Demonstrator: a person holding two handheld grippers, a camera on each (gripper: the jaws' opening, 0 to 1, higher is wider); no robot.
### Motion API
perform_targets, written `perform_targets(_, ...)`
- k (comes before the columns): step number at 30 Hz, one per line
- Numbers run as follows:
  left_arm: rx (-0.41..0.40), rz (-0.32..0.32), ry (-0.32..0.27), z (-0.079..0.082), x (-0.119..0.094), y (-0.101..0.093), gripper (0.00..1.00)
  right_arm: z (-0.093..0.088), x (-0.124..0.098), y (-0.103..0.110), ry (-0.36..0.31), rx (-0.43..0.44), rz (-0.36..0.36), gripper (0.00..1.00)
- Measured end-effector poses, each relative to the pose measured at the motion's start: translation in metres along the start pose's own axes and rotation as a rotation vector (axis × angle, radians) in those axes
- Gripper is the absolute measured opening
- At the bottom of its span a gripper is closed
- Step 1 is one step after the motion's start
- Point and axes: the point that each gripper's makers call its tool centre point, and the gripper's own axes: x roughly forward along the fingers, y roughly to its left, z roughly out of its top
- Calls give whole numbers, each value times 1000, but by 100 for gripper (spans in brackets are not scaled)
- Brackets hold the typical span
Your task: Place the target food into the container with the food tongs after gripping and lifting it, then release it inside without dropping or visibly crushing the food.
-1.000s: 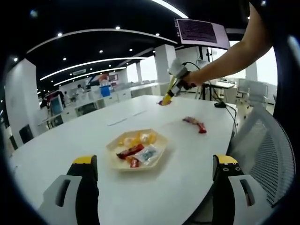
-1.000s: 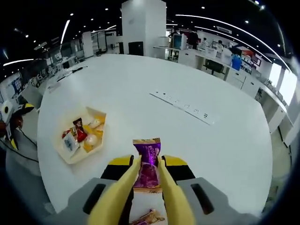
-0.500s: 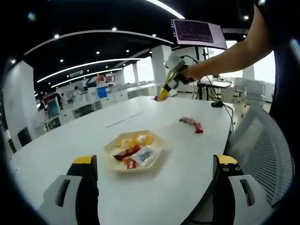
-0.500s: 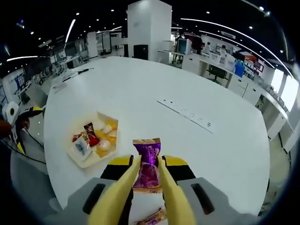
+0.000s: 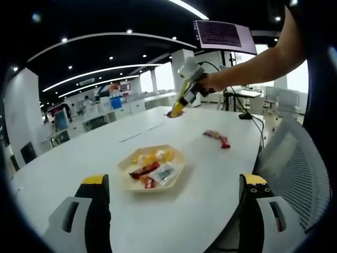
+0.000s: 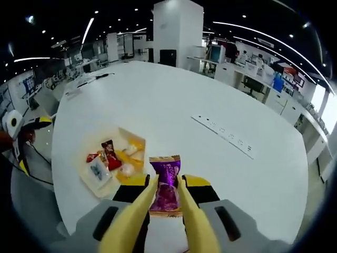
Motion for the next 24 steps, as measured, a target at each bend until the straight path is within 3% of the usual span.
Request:
perform_targets(11, -60, -2, 2, -2, 0, 4, 99, 17, 12, 46, -1, -62, 70, 23)
perform_targets(20, -45, -15, 11, -4, 0, 0, 99, 30, 14, 78, -12, -92, 103, 23)
perform_targets(24, -89, -3, 2, -2, -2, 6, 100, 34, 13, 91, -16, -100, 113, 23)
